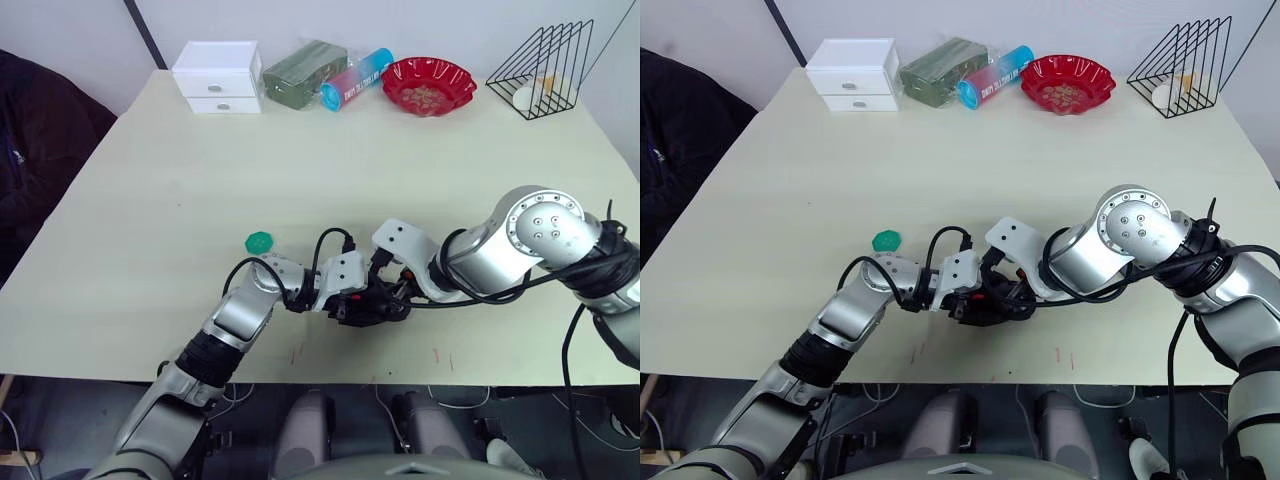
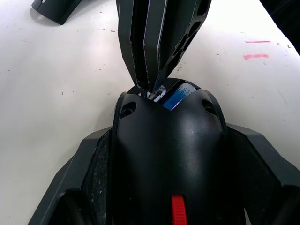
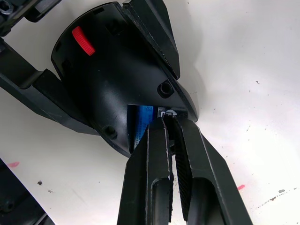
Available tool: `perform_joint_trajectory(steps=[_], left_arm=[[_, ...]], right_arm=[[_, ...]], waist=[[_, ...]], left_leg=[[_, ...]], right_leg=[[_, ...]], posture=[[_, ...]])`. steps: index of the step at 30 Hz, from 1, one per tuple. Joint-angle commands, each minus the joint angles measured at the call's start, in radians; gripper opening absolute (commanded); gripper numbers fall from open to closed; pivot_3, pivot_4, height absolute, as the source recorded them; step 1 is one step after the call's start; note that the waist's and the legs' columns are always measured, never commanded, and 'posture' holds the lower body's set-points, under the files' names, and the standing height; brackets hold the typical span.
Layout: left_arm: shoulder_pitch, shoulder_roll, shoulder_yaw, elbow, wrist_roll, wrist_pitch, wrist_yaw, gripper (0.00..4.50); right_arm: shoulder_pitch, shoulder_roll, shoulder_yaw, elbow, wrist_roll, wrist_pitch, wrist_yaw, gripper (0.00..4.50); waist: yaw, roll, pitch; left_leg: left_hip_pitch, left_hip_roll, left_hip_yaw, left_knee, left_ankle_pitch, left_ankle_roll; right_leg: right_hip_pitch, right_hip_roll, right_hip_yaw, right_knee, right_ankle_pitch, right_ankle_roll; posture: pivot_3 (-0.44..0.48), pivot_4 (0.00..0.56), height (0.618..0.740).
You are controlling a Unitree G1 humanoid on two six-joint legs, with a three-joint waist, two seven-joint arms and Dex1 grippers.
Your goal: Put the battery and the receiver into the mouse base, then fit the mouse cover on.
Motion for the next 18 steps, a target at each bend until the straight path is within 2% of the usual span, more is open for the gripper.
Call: perform_joint_trajectory(steps=[1, 9, 18], left_arm=[[0.017, 0.004, -0.045, 0.011, 0.023, 0.014, -0.015, 2.97], [0.017, 0.005, -0.046, 0.005, 0.022, 0.021, -0.016, 2.97], [0.018, 0.003, -0.048, 0.004, 0.022, 0.023, -0.017, 2.97]], right_arm=[[0.018, 0.01, 0.009, 0.011, 0.003, -0.021, -0.034, 0.0], [0.031, -0.002, 0.037, 0.019, 0.094, -0.056, -0.071, 0.0], [0.03, -0.016, 0.041, 0.013, 0.096, -0.072, -0.065, 0.0]], waist=[[-0.001, 0.0, -0.001], [-0.002, 0.0, -0.002], [-0.002, 0.0, -0.002]], left_leg=[[0.0, 0.0, 0.0, 0.0, 0.0, 0.0], [0.001, 0.0, 0.0, 0.0, 0.0, 0.0], [0.001, 0.0, 0.0, -0.001, 0.0, 0.0]], right_leg=[[0.0, 0.0, 0.0, 0.0, 0.0, 0.0], [0.001, 0.0, 0.0, 0.0, 0.0, 0.0], [0.001, 0.0, 0.0, -0.001, 0.0, 0.0]], posture=[[0.0, 0.15, 0.74], [0.0, 0.15, 0.74], [0.0, 0.15, 0.74]])
